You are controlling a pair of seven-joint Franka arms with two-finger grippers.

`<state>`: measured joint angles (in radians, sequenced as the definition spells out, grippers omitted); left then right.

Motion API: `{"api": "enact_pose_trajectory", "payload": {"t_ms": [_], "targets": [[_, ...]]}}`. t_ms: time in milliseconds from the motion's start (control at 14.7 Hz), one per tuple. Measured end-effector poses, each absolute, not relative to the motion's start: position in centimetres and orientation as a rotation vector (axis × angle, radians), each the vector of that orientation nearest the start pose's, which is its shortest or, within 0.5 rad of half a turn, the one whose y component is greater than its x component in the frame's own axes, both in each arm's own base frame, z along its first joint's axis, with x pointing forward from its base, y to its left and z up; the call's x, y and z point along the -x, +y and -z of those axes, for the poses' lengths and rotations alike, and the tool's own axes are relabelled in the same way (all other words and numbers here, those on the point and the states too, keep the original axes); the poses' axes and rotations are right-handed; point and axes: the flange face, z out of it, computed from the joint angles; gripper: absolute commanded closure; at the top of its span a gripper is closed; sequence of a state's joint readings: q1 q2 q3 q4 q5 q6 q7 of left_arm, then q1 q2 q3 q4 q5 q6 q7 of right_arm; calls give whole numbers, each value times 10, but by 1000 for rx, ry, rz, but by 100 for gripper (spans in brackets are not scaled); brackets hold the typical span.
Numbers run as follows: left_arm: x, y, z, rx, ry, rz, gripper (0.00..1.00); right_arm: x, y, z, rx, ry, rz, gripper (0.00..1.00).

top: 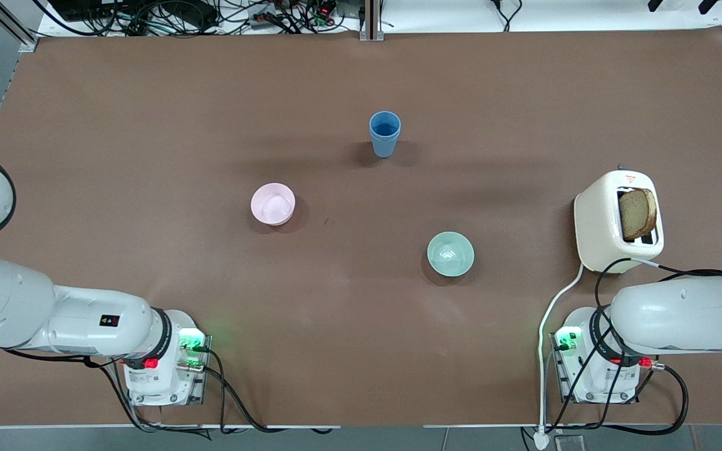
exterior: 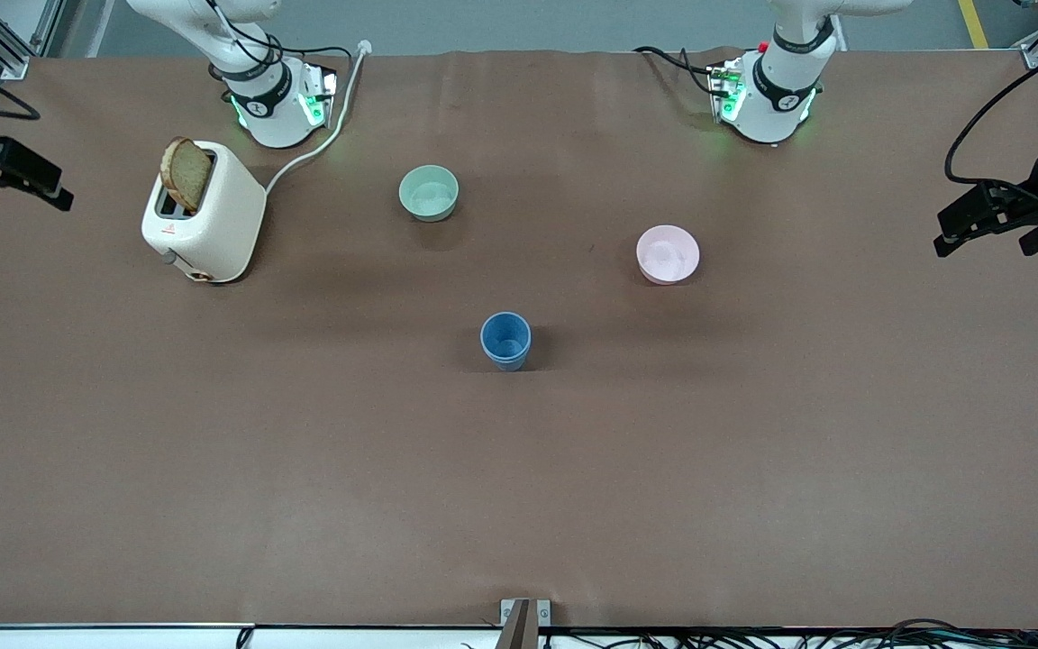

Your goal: Stack blue cups with both arms

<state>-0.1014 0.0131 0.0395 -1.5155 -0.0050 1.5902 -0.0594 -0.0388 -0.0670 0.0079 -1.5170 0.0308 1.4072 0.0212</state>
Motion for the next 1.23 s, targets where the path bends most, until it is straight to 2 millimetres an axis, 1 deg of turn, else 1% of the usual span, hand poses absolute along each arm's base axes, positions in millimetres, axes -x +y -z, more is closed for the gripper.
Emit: {"api": "enact_pose_trajectory", "payload": {"t_ms": [136,340,545,1225], "targets": [[-560,-35,-645,3148,4,96,0,-514,-14,-673,3110,2,-62,5],[-560,-36,-645,3148,4,96,0,-514,-18,-676,3109,-44,-45,5],[-560,-38,-645,3148,11,96,0,-514,-19,-680,3110,-48,-31,5],[-560,-36,-645,3148,4,96,0,-517,-19,-678,3110,-48,-25,6]]}}
